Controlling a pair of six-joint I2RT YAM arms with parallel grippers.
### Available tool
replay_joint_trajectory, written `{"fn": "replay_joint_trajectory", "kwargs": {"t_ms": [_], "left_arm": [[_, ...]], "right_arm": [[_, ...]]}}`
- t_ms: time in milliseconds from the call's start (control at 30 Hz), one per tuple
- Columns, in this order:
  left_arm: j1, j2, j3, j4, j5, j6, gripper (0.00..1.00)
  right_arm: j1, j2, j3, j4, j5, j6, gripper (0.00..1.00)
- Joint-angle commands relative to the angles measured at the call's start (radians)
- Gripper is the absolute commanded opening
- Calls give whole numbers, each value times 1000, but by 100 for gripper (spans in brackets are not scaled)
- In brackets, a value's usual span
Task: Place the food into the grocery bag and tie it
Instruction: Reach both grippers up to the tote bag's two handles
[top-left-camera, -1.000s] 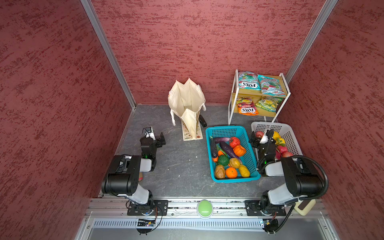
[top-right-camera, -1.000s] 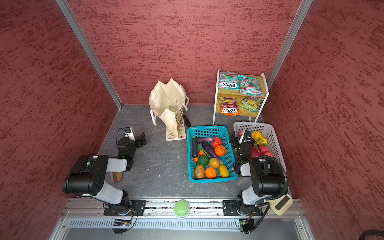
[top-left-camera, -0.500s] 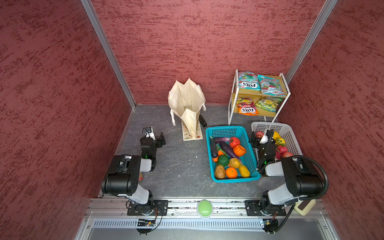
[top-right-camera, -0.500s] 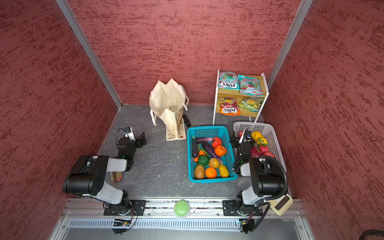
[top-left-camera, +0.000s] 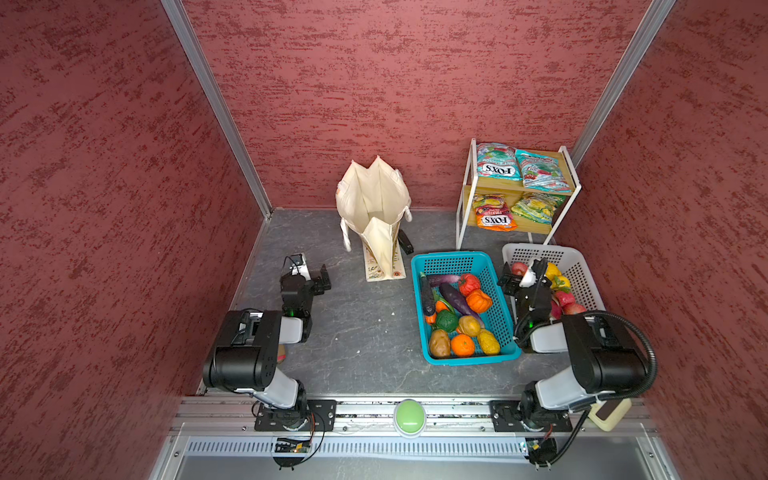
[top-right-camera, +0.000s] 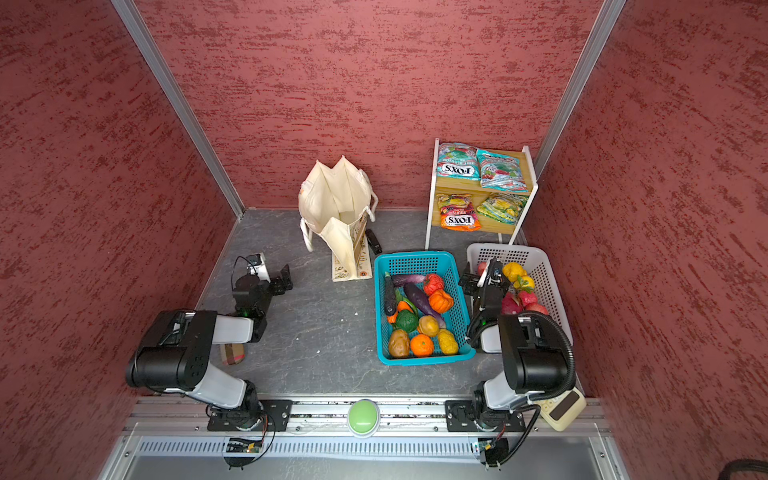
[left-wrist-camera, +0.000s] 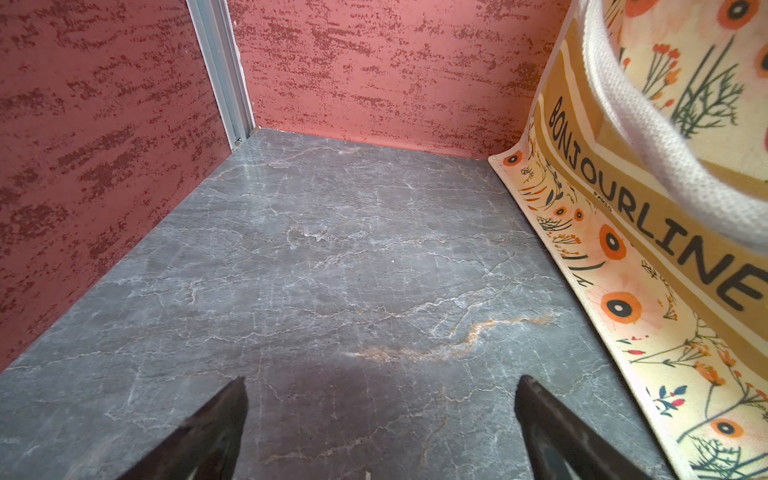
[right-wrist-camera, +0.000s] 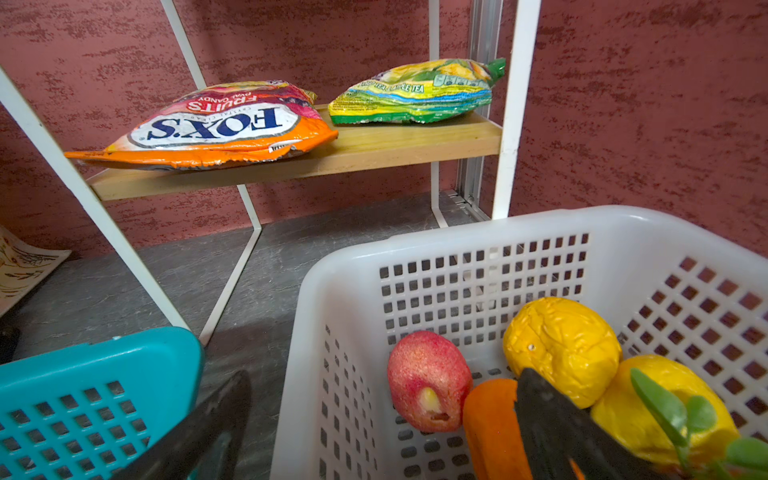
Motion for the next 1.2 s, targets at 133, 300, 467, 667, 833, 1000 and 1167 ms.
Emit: {"fn": "replay_joint_trajectory", "kwargs": {"t_ms": [133, 300, 467, 667, 833, 1000, 1167], "left_arm": [[4, -315, 185, -561, -143, -39, 97], [-27, -484, 321, -924, -325, -159, 96], [-27, -601, 501, -1312, -295, -328, 94], [-33, -648, 729, -1591, -269, -347, 81], [-32, -529, 968, -1769, -83, -364, 82], [-30, -370, 1112, -1784, 155, -418, 82], [-32, -182, 1233, -1770, 312, -436, 82]], "right_arm": [[16, -326, 91, -393, 134, 49, 94], [15, -606, 194, -824, 203, 237, 93], [16, -718, 334, -1207, 101, 388, 89], [18, -642, 550, -1529, -226, 487, 81], [98, -609, 639, -1555, -351, 565, 89], [227, -481, 808, -1662, -283, 615, 85], [362, -305, 992, -1687, -245, 634, 79]]}}
